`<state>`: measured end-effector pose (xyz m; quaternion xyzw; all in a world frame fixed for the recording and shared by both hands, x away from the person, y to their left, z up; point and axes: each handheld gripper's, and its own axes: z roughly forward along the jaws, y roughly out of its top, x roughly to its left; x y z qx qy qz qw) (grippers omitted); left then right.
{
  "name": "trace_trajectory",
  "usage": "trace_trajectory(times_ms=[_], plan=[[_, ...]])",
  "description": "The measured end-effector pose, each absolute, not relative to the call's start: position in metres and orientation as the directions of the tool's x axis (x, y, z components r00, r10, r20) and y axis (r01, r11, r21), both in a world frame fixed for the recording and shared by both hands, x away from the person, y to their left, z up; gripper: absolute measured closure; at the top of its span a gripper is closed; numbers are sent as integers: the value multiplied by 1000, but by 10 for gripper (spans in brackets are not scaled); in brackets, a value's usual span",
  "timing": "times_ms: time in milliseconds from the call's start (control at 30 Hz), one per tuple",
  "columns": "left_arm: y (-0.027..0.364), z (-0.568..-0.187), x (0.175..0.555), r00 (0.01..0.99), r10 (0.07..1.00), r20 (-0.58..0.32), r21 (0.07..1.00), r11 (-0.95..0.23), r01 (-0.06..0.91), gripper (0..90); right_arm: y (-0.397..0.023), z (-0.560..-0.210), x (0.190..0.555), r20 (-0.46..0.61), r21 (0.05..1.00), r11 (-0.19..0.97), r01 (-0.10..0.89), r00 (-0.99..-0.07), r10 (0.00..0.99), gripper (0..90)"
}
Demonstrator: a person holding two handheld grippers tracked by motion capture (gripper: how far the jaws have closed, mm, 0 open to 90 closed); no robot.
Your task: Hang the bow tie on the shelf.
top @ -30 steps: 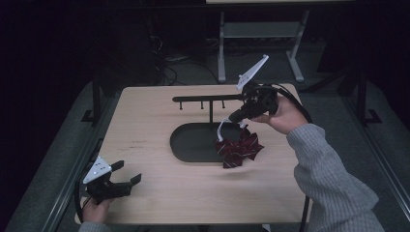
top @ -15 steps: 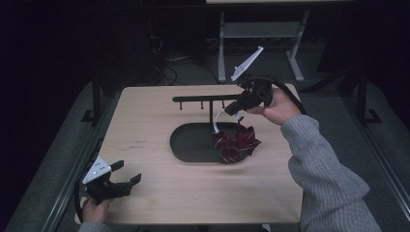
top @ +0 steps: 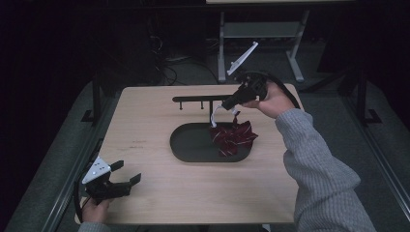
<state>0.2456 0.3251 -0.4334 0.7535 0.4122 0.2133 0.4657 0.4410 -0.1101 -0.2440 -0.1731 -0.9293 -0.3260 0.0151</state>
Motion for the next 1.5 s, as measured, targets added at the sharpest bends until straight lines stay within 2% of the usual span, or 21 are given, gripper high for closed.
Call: trace_trajectory(times_ms=[1500], plan=[[326, -433, 245, 571, 818, -66, 878, -224, 423, 129, -106, -263, 479, 178, 570, 716, 402, -912, 370, 873]])
